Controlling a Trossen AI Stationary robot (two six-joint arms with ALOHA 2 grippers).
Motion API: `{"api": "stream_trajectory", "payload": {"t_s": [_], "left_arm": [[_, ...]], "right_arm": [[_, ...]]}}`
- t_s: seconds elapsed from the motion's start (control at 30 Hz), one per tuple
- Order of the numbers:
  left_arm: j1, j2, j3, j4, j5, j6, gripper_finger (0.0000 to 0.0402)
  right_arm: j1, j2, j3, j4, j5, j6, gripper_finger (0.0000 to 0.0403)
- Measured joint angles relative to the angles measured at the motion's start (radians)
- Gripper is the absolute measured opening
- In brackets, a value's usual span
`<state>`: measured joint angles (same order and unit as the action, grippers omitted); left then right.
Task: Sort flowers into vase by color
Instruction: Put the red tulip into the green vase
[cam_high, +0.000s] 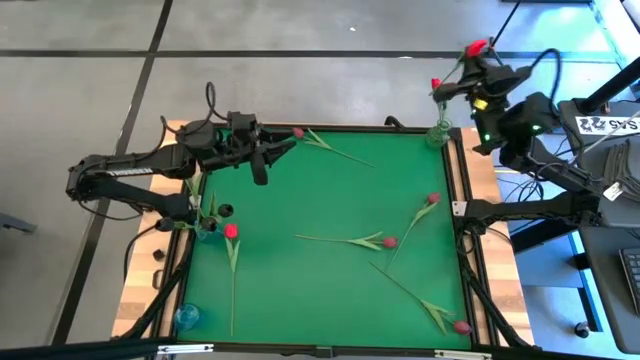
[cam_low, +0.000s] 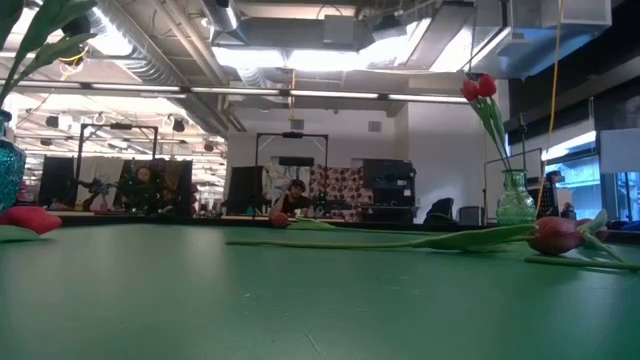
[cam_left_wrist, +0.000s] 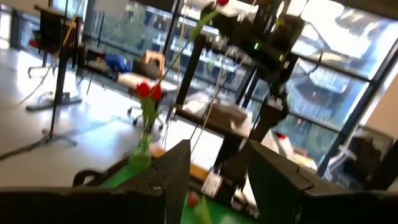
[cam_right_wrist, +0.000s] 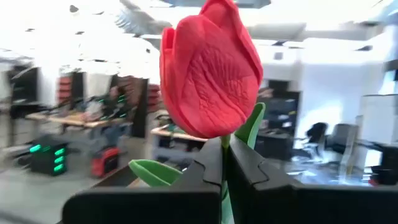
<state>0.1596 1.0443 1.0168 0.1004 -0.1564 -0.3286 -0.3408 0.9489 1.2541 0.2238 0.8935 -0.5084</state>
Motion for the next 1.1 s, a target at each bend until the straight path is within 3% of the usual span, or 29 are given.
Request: {"api": "stream_trajectory", "payload": {"t_s": [0.23,0.5,0.8,1.1], "left_arm": [[0.000,0.000,0.000,0.045,-0.021,0.001,0.0151],[-0.001,0.000,0.000,0.047,-0.020,-0.002,0.0151],[-0.008,0.000,0.000,0.047,-0.019,-0.008,0.0151],[-0.008,0.000,0.000,0.046,-0.019,-0.002,0.0151]], "right_arm": [[-0.068,0.009,-0.013,0.059,0.136,-0.109,0.0001],[-0.199,-0.024,-0.153,0.081,0.105,0.013,0.0001],[-0.196,-0.028,-0.172,0.071,0.135,0.032,0.0003],[-0.196,-0.045,-0.183,-0.066,0.199,0.112,0.0002]]}}
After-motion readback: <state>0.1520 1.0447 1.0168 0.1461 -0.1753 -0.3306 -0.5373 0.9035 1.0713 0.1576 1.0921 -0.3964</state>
